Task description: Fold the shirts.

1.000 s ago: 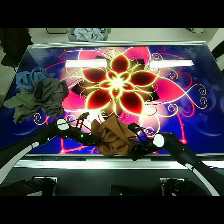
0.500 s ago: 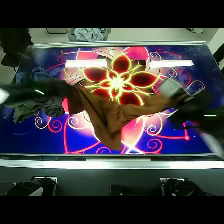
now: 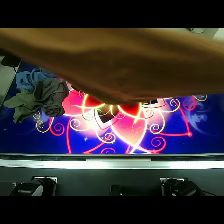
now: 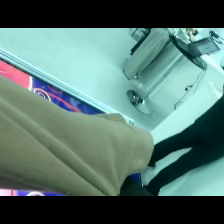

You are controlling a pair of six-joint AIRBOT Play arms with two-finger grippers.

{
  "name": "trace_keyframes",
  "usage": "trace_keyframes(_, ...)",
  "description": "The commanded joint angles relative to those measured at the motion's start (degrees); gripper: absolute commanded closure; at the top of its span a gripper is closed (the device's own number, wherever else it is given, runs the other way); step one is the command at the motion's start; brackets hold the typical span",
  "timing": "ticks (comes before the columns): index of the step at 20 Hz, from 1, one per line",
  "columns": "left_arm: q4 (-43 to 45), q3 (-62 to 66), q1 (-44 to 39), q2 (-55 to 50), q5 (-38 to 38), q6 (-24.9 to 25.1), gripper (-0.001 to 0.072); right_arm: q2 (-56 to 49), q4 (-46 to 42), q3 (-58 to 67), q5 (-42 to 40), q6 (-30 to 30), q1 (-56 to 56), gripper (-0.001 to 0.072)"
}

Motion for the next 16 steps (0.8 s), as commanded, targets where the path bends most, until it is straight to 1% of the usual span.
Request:
trace_keyframes(1, 9.2, 1.16, 0.35, 0.94, -0.44, -4.11, 0.0678, -0.22, 2.4, 1.99, 14.36, -0.59, 0.04, 0.0662)
trace_keyframes(2, 12.2, 1.14, 0.35, 0.02, -3.26, -5.25, 0.0678, -1.05, 3.54, 1.7, 19.58, -0.61, 0.04, 0.0662)
trace_keyframes(3, 14.86, 0.92, 0.35, -1.18, -7.06, -5.33, 0.0677, -2.08, 5.73, 0.85, 25.35, -0.61, 0.04, 0.0662)
trace_keyframes(4, 17.05, 0.09, 0.35, -2.56, -10.69, -5.33, 0.0677, -3.21, 9.46, -1.14, 31.15, -0.63, 0.04, 0.0661)
trace_keyframes(5, 18.6, -1.75, 0.35, -4.39, -14.43, -5.31, 0.0677, -4.02, 13.9, -4.59, 34.03, -0.59, 0.04, 0.0661)
trace_keyframes(6, 19.76, -4.68, 0.33, -6.27, -17.27, -5.27, 0.0677, -4.0, 20.55, -9.66, 33.94, 0.28, 0.04, 0.0661)
trace_keyframes(7, 20.31, -8.26, 0.33, -8.02, -18.47, -5.25, 0.0677, -4.13, 27.21, -16.28, 32.52, 1.33, 0.04, 0.0661)
trace_keyframes(8, 20.26, -12.76, 0.33, -10.05, -17.68, -5.25, 0.0676, -4.39, 30.25, -23.1, 29.38, 1.57, 0.04, 0.0661)
trace_keyframes(9, 20.22, -16.9, 0.28, -12.09, -15.52, -5.27, 0.0676, -4.87, 29.9, -30.49, 23.65, 1.62, 0.04, 0.0662)
trace_keyframes(11, 20.2, -23.45, 0.28, -17.38, -8.07, -5.29, 0.0676, -8.13, 24.92, -40.13, 10.29, 5.95, -0.02, 0.0662)
trace_keyframes(13, 19.41, -25.18, 0.28, -24.24, -3.02, -5.31, 0.0676, -15.61, 20.48, -42.4, -0.96, 11.61, -0.02, 0.0662)
trace_keyframes(16, 12.92, -25.18, 0.28, -33.9, 1.42, -5.31, 0.0675, -28.85, 13.57, -41.0, -15.91, 20.79, -0.02, 0.0661)
